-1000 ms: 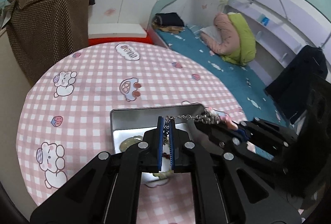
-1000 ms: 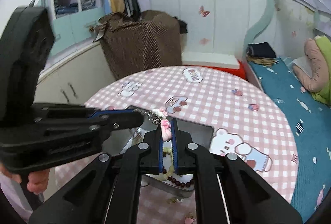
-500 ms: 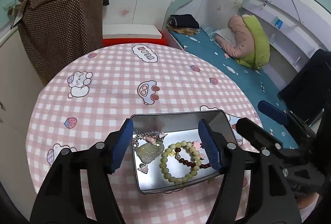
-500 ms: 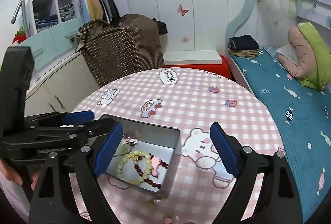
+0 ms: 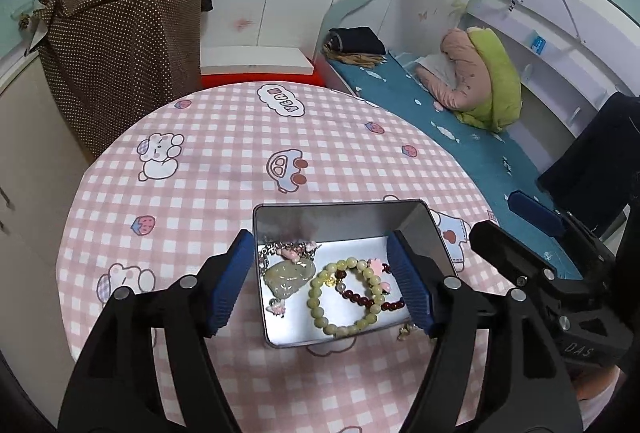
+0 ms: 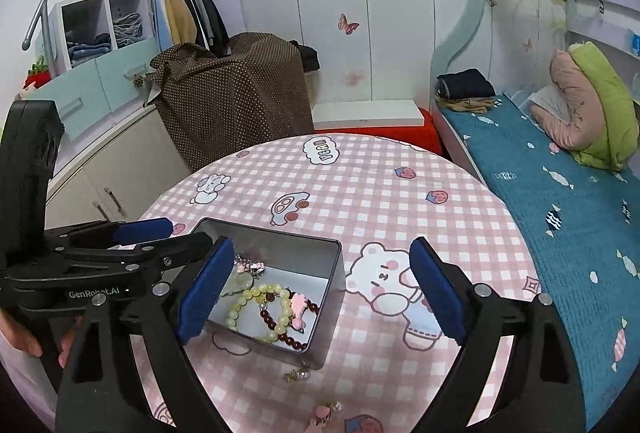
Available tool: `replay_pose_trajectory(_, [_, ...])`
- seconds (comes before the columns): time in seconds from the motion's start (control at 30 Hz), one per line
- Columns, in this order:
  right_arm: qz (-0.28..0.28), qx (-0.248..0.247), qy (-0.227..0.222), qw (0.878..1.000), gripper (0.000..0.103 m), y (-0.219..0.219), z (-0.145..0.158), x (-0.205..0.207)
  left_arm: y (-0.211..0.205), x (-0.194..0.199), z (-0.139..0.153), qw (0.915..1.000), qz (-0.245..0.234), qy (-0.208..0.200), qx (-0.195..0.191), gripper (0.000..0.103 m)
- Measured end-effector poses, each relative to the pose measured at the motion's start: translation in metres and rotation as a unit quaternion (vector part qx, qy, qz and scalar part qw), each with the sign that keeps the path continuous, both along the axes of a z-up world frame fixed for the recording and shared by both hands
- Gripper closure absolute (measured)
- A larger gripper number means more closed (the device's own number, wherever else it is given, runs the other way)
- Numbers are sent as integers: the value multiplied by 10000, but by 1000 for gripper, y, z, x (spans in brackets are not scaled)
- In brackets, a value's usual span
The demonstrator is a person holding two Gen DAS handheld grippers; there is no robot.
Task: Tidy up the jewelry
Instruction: 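Move both grippers to the pink bunny charm and pearl earrings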
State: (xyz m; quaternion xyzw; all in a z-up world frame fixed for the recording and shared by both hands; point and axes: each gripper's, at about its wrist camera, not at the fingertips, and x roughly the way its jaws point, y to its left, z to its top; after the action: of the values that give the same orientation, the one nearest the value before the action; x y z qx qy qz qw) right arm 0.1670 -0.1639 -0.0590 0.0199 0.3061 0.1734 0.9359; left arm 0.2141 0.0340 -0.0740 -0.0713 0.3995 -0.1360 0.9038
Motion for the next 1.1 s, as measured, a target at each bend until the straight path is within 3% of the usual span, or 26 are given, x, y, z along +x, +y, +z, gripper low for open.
replay_pose_trajectory(0.43, [-314,-111,-59,9994,13,-24,1,-30,-2,-37,4,10000,-4,-88,-5,22])
replay_pose_trajectory(0.6, [-349,-210,224,9989,13,-34,-22,-44,-9,-58,-4,9998,-126,-75,162,15])
replay_pose_trajectory(0.83, [-77,-415,720,9965,13,-23,-62,-61,-16,-76,-28,9988,-246,152,390,14])
replay_pose_trajectory(1.1, [183,-564,851,9946,34,-3,-82,-70,-12,-85,-51,9975,-178,454,503,14])
